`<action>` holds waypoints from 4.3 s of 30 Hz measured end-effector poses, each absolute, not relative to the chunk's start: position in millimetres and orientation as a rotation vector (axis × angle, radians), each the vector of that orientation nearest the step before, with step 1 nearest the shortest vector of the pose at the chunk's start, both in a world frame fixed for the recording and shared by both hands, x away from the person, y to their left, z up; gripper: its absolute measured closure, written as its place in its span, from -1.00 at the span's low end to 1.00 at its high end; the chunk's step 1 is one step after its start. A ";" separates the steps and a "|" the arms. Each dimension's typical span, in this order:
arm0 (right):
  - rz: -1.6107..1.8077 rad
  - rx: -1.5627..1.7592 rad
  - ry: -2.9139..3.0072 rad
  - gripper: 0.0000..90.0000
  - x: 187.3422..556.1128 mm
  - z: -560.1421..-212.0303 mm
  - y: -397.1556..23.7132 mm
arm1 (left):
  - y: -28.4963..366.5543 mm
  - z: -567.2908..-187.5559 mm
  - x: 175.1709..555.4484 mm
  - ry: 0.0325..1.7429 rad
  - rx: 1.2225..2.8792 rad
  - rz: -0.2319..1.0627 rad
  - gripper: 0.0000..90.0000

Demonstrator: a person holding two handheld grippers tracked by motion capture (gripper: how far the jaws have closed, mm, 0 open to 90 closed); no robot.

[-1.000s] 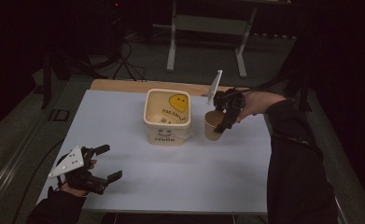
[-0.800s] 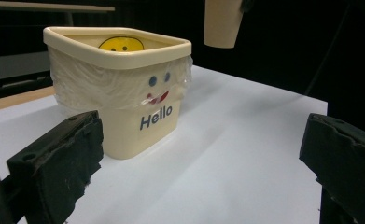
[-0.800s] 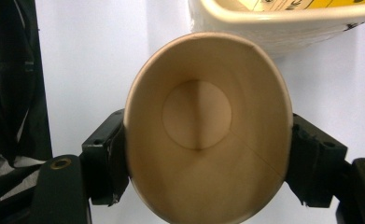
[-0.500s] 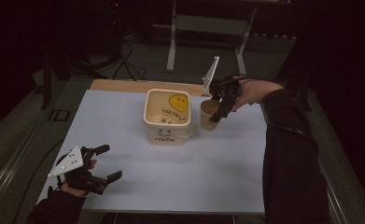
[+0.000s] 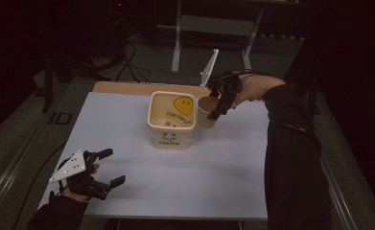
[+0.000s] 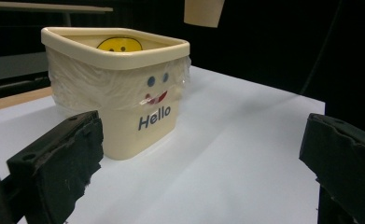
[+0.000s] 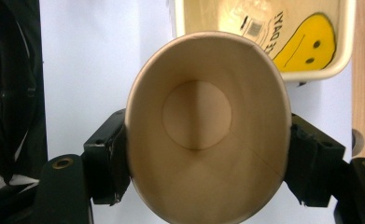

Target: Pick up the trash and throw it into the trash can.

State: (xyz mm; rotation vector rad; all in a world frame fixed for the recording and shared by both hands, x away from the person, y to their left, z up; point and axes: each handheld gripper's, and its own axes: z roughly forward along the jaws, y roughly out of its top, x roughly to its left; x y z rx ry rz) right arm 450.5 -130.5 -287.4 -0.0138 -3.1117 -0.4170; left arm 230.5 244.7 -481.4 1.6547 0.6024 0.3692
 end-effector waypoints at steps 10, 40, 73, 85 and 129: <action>-0.438 0.016 -3.114 -0.41 455.4 -282.0 -112.5 | 245.3 -481.2 230.0 0.599 1.652 0.365 -0.99; -0.439 0.068 -3.120 -0.41 477.3 -270.2 -60.0 | 247.6 -480.3 227.2 0.591 1.639 0.359 -0.99; -0.532 -0.150 -3.146 -0.78 495.8 -272.7 -40.8 | 246.7 -480.6 227.1 0.585 1.644 0.357 -0.99; -0.544 -0.119 -3.162 -0.78 481.4 -268.6 -46.3 | 245.2 -481.0 228.4 0.584 1.653 0.355 -0.99; -0.608 -0.262 -3.126 -0.77 430.1 -295.4 -129.6 | 240.9 -482.1 228.8 0.587 1.671 0.364 -0.99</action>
